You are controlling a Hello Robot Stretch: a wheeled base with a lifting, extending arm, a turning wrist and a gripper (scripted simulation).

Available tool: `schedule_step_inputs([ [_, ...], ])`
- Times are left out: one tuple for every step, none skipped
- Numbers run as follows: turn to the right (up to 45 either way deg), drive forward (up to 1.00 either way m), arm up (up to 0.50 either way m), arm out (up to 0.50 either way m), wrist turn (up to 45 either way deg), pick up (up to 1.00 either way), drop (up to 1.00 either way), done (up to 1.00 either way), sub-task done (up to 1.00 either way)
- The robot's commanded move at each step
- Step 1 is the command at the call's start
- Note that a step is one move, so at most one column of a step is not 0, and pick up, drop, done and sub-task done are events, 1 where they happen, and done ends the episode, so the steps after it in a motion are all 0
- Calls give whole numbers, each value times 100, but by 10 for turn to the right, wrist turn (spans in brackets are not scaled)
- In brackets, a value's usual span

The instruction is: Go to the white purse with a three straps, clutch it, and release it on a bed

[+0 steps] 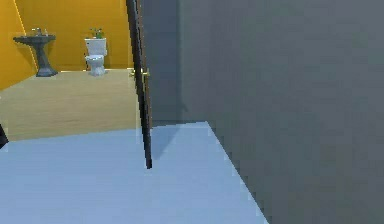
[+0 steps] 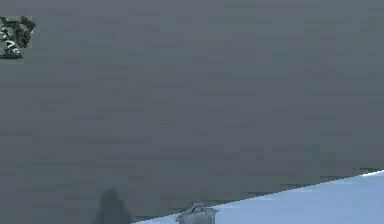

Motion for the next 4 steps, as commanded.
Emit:
schedule_step_inputs([
  [0,0,10,0,0,0,0,0,0],
  [0,0,50,0,0,0,0,0,0],
  [0,0,46,0,0,0,0,0,0],
  [0,0,0,0,-450,0,0,0,0],
])
